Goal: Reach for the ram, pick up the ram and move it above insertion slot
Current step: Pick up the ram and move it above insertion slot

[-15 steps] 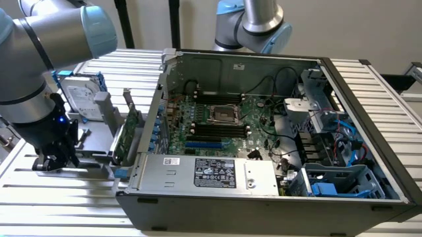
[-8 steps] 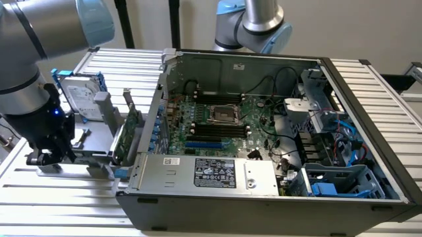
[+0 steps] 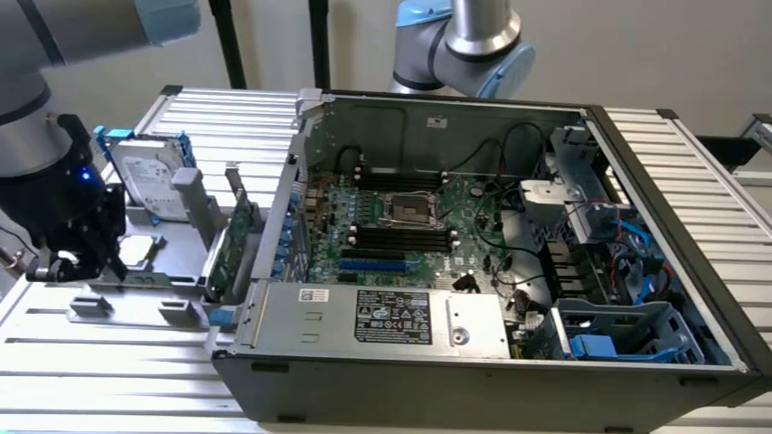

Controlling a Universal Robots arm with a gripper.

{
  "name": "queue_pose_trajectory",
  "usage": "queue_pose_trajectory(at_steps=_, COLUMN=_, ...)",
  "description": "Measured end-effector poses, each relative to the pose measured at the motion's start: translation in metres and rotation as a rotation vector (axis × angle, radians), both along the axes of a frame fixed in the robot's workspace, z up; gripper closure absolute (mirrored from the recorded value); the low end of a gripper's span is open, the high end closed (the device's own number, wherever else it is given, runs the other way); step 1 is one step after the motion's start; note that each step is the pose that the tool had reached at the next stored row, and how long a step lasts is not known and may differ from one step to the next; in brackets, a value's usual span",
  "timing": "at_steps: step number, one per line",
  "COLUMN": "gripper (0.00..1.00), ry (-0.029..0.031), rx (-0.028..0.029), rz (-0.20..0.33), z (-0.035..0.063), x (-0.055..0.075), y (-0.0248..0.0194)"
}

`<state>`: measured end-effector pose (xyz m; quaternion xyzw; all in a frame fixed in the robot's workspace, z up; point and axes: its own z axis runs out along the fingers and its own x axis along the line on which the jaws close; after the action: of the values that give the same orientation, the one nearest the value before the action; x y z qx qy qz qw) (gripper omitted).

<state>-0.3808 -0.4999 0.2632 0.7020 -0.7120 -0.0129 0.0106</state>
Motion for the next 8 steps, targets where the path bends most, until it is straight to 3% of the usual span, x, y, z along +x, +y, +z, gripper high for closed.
queue_pose_trajectory(at_steps=8, gripper=0.87, ry=0.0005, rx=0.0032, rz=0.010, z=0.0365, x=0.017, y=0.0000)
